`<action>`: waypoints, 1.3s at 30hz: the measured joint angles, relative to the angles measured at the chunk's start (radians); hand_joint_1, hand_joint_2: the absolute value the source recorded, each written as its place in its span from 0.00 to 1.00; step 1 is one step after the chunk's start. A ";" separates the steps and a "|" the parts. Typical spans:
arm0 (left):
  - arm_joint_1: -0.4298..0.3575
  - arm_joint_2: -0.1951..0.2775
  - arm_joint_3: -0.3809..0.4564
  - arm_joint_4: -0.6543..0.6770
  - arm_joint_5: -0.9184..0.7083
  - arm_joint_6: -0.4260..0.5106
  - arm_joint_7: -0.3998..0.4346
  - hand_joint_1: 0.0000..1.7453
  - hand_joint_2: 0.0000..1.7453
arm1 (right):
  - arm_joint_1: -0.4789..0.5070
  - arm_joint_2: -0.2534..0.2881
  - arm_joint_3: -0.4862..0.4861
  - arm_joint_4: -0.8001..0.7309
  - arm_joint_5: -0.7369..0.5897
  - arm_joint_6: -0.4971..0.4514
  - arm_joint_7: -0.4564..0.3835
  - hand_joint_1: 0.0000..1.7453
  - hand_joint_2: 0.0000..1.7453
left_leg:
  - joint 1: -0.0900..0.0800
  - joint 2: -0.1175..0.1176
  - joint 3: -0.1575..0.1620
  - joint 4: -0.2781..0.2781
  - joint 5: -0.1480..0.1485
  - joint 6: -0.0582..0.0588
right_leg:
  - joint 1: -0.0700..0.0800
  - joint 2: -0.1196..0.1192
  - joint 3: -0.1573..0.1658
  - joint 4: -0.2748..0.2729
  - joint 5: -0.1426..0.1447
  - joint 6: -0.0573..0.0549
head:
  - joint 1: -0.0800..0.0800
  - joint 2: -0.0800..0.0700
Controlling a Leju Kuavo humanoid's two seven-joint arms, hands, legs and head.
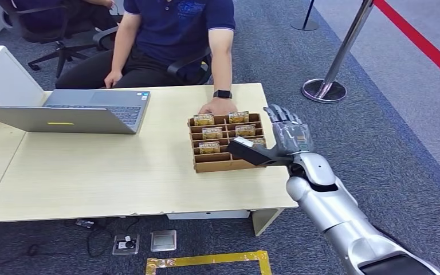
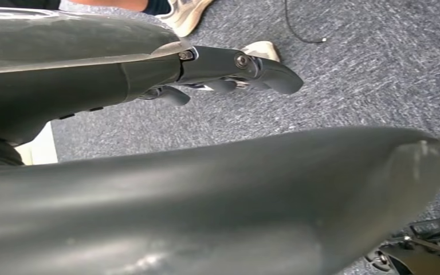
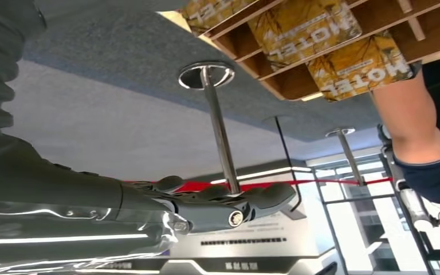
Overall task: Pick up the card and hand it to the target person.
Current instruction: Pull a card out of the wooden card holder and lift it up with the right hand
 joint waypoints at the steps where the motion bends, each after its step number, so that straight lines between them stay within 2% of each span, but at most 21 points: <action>1: 0.000 0.000 0.000 0.000 0.000 0.000 -0.002 0.00 0.00 | -0.003 0.000 0.000 0.007 -0.012 0.006 -0.007 0.00 1.00 | 0.000 0.000 0.000 0.000 0.000 0.000 | 0.000 0.000 0.000 0.000 0.000 0.000 | 0.000 0.000; 10: -0.003 -0.002 -0.005 0.000 -0.003 -0.002 0.004 0.00 0.00 | -0.049 0.012 -0.001 0.097 -0.070 0.018 -0.038 0.00 1.00 | 0.000 0.000 0.000 0.000 0.000 0.000 | 0.000 0.000 0.000 0.000 0.000 0.000 | 0.000 0.000; 21: -0.003 -0.008 -0.006 0.000 -0.003 0.017 0.011 0.00 0.00 | -0.092 0.046 0.006 0.181 0.047 -0.027 0.089 0.00 1.00 | 0.000 0.000 0.000 0.000 0.000 0.000 | 0.000 0.000 0.000 0.000 0.000 0.000 | 0.001 0.000; 35: 0.000 -0.014 -0.005 0.000 -0.001 0.028 0.011 0.00 0.00 | -0.101 0.090 0.023 0.223 0.064 -0.018 0.091 0.00 1.00 | 0.000 0.000 0.000 0.000 0.000 0.000 | 0.000 0.000 0.000 0.000 0.000 0.000 | 0.001 0.000; 39: -0.002 -0.015 -0.006 0.000 -0.001 0.023 0.011 0.00 0.00 | -0.097 0.096 0.023 0.224 0.064 -0.012 0.088 0.06 1.00 | 0.000 0.000 0.000 0.000 0.000 0.000 | 0.000 0.000 0.000 0.000 0.000 0.000 | 0.000 0.000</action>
